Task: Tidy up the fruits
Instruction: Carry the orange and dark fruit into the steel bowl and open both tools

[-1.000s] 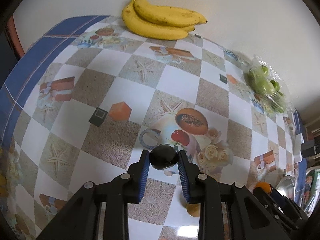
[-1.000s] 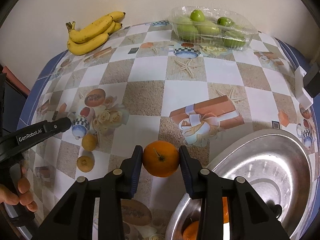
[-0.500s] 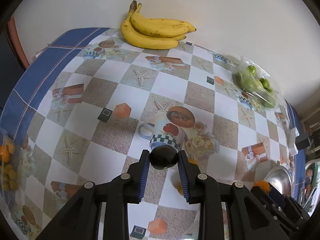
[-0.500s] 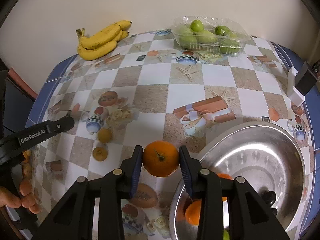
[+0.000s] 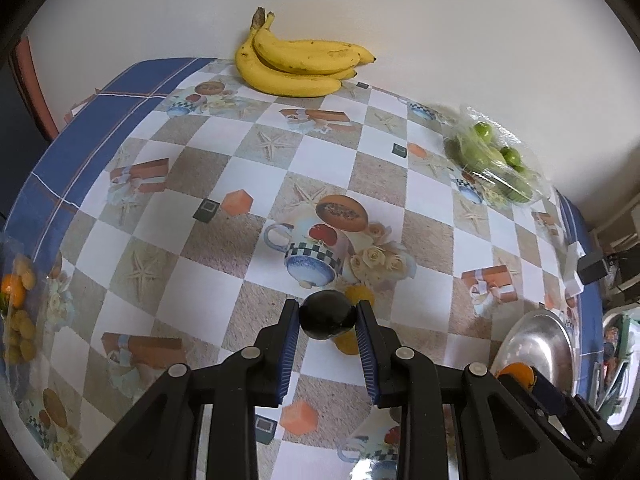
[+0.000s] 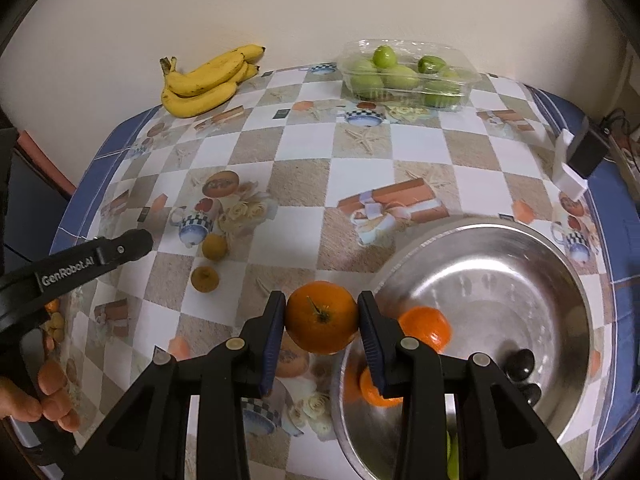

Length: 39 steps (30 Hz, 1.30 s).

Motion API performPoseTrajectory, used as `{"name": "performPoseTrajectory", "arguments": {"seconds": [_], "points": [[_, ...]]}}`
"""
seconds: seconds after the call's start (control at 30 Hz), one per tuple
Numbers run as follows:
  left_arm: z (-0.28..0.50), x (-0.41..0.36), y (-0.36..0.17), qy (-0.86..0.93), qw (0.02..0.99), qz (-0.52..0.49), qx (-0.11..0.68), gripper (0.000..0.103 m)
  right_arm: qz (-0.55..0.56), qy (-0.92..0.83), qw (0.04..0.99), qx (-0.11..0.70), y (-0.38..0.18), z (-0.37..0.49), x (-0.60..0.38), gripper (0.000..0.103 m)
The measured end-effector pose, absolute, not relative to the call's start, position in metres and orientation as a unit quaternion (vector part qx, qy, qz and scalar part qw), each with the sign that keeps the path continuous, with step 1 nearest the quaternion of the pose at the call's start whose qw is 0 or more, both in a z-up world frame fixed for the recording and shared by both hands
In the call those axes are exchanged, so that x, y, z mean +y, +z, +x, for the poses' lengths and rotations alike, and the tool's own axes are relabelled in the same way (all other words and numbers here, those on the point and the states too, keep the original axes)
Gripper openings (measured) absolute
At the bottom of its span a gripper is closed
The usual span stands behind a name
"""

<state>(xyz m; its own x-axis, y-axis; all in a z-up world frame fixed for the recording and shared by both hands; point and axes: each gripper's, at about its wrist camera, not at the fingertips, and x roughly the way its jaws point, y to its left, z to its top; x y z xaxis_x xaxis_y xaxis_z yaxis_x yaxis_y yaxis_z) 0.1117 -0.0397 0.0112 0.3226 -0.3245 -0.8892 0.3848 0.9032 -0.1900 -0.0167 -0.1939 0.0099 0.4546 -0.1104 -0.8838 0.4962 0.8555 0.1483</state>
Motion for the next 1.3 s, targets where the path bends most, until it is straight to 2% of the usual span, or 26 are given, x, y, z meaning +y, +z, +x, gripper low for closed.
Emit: {"name": "performPoseTrajectory", "arguments": {"seconds": [0.53, 1.3], "points": [[0.101, -0.042, 0.034, -0.224, 0.824, 0.027, 0.52, 0.031, 0.217, -0.226, 0.814, 0.489, 0.013, -0.057, -0.214, 0.038], [0.05, -0.119, 0.026, -0.301, 0.791, 0.113, 0.52, 0.031, 0.3, -0.305, 0.761, 0.488, -0.006, -0.106, -0.292, 0.038]]}}
